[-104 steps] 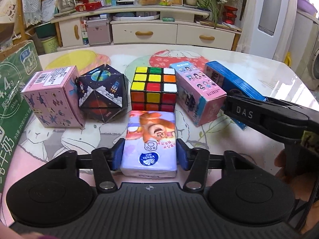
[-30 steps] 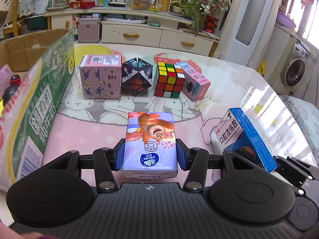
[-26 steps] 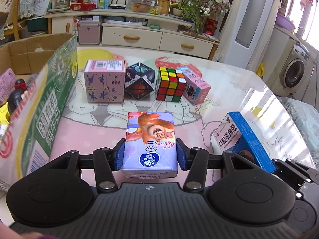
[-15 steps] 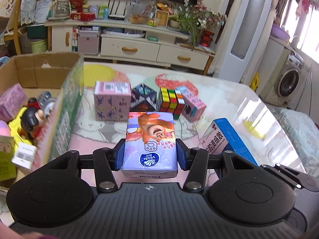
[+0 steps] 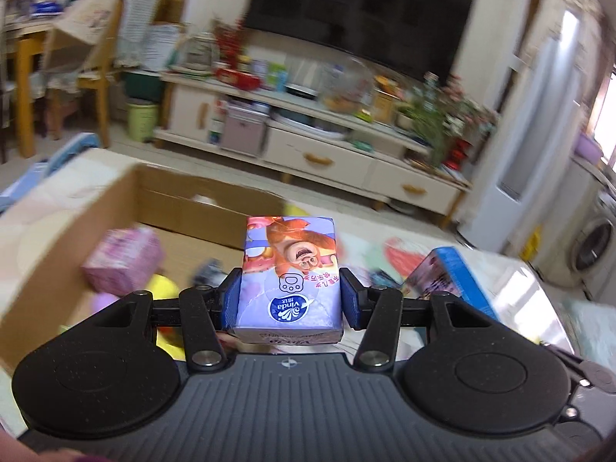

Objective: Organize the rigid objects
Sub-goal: 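Drop the tissue pack into the cardboard box with the left tool while the right drops the blue box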

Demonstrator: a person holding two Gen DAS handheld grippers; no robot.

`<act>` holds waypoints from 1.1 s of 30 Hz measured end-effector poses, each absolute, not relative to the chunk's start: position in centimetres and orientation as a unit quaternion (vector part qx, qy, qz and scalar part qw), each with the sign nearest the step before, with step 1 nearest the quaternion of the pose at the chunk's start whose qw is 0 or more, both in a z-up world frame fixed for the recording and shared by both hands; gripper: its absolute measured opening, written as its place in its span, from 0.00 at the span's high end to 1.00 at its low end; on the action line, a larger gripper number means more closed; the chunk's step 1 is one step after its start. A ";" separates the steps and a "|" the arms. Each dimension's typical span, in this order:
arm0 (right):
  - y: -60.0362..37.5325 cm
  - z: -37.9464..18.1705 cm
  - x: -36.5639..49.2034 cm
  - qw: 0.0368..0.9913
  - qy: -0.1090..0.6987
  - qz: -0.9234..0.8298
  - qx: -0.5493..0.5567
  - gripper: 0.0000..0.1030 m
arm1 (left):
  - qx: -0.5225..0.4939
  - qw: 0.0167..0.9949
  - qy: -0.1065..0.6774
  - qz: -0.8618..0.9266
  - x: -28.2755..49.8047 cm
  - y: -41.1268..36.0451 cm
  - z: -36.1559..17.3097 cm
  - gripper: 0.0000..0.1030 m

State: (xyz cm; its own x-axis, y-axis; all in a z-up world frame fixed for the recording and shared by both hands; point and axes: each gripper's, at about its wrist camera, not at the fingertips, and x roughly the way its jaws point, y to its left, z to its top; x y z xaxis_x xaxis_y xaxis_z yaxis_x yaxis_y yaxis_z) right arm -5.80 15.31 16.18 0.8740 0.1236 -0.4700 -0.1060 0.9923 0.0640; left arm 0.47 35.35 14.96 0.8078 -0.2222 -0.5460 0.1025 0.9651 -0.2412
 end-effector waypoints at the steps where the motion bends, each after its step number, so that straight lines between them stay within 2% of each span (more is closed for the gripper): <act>1: 16.0 16.4 -5.1 0.968 0.241 0.069 0.014 0.77 | -0.107 0.946 0.297 -0.073 0.8 36.1 15.0 0.40; 13: 21.5 16.3 4.7 0.955 0.249 0.163 -0.012 0.77 | -0.144 0.925 0.351 0.018 3.7 39.6 13.2 0.40; 17: 22.7 15.5 6.3 0.949 0.258 0.182 -0.008 0.77 | -0.138 0.922 0.361 0.025 3.9 39.6 13.3 0.41; 18: 23.0 15.3 6.7 0.948 0.260 0.184 -0.011 0.77 | -0.136 0.921 0.363 0.025 3.7 39.6 13.3 0.45; 23: 24.2 14.3 7.9 0.944 0.273 0.185 -0.025 0.77 | -0.140 0.915 0.376 0.033 3.5 39.9 12.8 0.44; 25: 24.2 14.0 7.8 0.947 0.273 0.167 -0.036 0.67 | -0.139 0.915 0.377 0.036 3.3 39.9 12.7 0.42; 26: 24.0 14.1 7.7 0.949 0.269 0.161 -0.033 0.54 | -0.135 0.916 0.377 0.039 3.2 39.9 12.8 0.40; 27: 23.7 14.3 7.4 0.951 0.263 0.159 -0.024 0.45 | -0.132 0.916 0.376 0.040 3.1 39.8 12.8 0.36; 29: 22.8 14.6 6.6 0.956 0.253 0.147 -0.010 0.37 | -0.131 0.918 0.372 0.041 3.0 39.8 13.1 0.27; 31: 22.1 14.9 5.9 0.961 0.245 0.128 -0.006 0.33 | -0.130 0.920 0.368 0.044 3.0 39.6 13.1 0.11; 33: 21.0 15.2 5.2 0.965 0.239 0.108 0.005 0.27 | -0.119 0.923 0.364 0.045 2.8 39.3 13.2 0.05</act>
State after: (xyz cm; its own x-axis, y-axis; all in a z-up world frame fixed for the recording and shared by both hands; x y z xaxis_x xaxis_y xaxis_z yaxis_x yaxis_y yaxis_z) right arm 5.23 21.02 15.25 0.8619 0.2111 -0.4611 -0.2068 0.9765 0.0606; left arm 2.83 39.27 13.23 0.7312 -0.0037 -0.6821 -0.1695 0.9676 -0.1870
